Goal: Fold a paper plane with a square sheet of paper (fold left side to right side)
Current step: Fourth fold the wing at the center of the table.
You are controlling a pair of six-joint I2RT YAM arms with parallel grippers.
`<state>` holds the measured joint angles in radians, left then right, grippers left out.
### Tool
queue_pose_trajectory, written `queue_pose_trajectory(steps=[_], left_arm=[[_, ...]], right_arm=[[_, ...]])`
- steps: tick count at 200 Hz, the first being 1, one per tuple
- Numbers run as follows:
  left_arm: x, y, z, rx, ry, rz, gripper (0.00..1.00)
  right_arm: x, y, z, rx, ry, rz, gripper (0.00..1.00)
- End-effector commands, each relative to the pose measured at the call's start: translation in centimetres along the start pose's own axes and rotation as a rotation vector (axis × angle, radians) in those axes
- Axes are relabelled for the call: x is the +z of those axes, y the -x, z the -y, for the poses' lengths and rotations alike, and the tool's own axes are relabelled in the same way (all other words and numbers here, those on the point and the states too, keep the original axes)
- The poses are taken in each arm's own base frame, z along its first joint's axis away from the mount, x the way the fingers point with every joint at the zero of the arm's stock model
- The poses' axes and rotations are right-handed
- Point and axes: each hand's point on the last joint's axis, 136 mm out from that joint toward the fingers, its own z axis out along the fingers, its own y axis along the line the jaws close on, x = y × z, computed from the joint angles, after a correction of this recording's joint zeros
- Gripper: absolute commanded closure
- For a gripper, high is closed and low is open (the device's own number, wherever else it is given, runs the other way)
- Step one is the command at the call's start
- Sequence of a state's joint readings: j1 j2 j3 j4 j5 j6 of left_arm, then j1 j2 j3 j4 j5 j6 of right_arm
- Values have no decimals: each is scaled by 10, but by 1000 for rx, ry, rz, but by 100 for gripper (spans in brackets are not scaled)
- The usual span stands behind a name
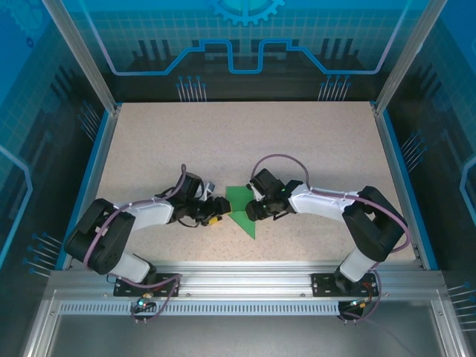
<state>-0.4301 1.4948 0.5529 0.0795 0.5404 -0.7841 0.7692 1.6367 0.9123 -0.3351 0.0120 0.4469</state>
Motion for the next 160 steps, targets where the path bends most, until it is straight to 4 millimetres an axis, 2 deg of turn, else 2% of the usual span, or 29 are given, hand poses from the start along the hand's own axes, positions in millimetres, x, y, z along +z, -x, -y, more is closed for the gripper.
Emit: queue_pose_trajectory(steps=[1, 58, 79, 83, 103, 132, 160], left_arm=[[5, 6, 18, 25, -44, -11, 39], [20, 4, 30, 43, -55, -44, 49], [19, 5, 37, 66, -67, -39, 55], [19, 4, 39, 72, -68, -39, 56], [15, 3, 43, 89, -63, -33, 60], [10, 4, 48, 95, -65, -24, 62], [8, 5, 53, 94, -70, -19, 66]], right_arm=[[3, -3, 12, 13, -39, -7, 61], [2, -5, 18, 22, -67, -11, 65], [-14, 5, 17, 15, -77, 57, 64], [-14, -3, 22, 18, -90, 54, 64], [-34, -3, 24, 15, -104, 113, 59], [-58, -12, 15, -25, -118, 182, 52], [-60, -24, -8, -48, -60, 227, 52]])
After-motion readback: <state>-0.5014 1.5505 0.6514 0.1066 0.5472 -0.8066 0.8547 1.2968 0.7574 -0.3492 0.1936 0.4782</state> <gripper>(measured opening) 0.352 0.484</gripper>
